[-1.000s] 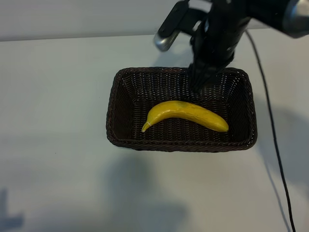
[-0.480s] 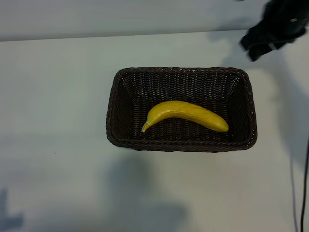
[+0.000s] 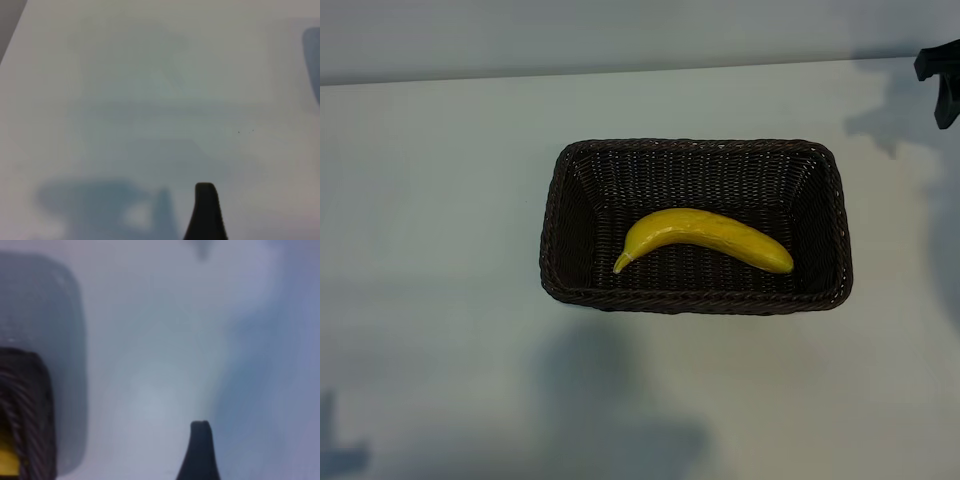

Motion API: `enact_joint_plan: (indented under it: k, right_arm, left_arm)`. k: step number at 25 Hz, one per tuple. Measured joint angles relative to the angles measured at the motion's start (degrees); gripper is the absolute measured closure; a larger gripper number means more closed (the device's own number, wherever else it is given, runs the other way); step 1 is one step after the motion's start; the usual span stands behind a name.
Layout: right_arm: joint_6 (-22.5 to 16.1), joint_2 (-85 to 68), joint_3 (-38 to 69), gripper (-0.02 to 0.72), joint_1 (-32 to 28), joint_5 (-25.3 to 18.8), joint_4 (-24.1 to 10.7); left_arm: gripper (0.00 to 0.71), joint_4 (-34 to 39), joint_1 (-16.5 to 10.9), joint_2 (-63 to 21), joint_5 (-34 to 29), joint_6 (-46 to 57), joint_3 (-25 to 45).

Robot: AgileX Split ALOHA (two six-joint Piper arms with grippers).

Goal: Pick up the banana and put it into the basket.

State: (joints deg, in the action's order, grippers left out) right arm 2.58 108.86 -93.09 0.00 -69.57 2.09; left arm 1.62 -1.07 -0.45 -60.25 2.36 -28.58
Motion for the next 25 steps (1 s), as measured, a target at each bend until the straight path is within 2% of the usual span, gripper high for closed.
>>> enact_joint_plan:
  k: [4, 11, 25]
  right_arm:
    - [0.21, 0.00, 0.00, 0.115, 0.00, -0.07, -1.78]
    - [0.27, -5.06, 5.99, 0.115, 0.09, 0.05, -2.09]
    - [0.68, -39.09, 39.25, 0.116, 0.13, 0.00, -1.35]
  left_arm:
    - [0.136, 0.00, 0.00, 0.00, 0.00, 0.00, 0.00]
    - [0.136, 0.00, 0.00, 0.00, 0.00, 0.00, 0.00]
    - [0.136, 0.00, 0.00, 0.00, 0.00, 0.00, 0.00]
